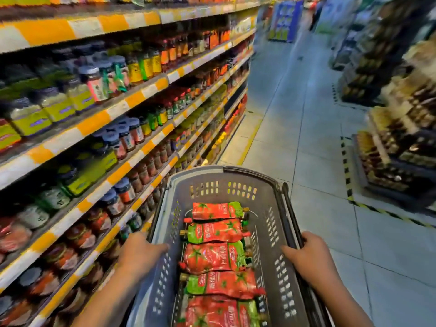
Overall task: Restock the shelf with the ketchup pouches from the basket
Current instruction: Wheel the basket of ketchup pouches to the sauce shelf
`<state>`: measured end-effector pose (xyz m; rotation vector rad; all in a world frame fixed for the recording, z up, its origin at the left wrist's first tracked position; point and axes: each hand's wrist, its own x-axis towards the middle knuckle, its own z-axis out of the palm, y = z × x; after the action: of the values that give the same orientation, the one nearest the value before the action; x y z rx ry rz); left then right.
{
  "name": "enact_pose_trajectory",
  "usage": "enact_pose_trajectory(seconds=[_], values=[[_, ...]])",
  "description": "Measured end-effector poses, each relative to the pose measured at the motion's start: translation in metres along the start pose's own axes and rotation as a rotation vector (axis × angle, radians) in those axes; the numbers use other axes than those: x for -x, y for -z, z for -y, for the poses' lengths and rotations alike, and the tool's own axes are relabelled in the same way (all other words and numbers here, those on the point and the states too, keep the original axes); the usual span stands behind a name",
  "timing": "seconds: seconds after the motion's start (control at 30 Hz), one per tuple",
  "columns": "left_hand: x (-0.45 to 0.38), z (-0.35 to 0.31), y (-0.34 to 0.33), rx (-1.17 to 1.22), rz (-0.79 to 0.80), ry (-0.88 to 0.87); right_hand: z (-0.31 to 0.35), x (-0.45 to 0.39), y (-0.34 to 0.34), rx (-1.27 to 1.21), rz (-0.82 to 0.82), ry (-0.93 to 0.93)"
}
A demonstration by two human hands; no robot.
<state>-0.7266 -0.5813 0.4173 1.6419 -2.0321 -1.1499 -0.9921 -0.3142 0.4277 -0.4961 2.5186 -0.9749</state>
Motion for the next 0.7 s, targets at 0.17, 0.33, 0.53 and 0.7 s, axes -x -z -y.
enact_pose_trajectory(seconds=[0.17,0.33,0.53,0.7], values=[[-0.119,-0.065,-0.064,-0.068,0.141,-0.091,0.011,-0.088,0.016,-0.044,-0.114,-0.106],[-0.211,-0.168,-0.118,-0.089,0.233,-0.181,0.026,-0.165,0.044,-0.156,-0.213,-0.218],[-0.307,-0.293,-0.208,-0.145,0.358,-0.246,0.026,-0.295,0.09,-0.121,-0.289,-0.348],[-0.388,-0.39,-0.299,-0.153,0.375,-0.254,0.017,-0.44,0.135,-0.063,-0.28,-0.367]])
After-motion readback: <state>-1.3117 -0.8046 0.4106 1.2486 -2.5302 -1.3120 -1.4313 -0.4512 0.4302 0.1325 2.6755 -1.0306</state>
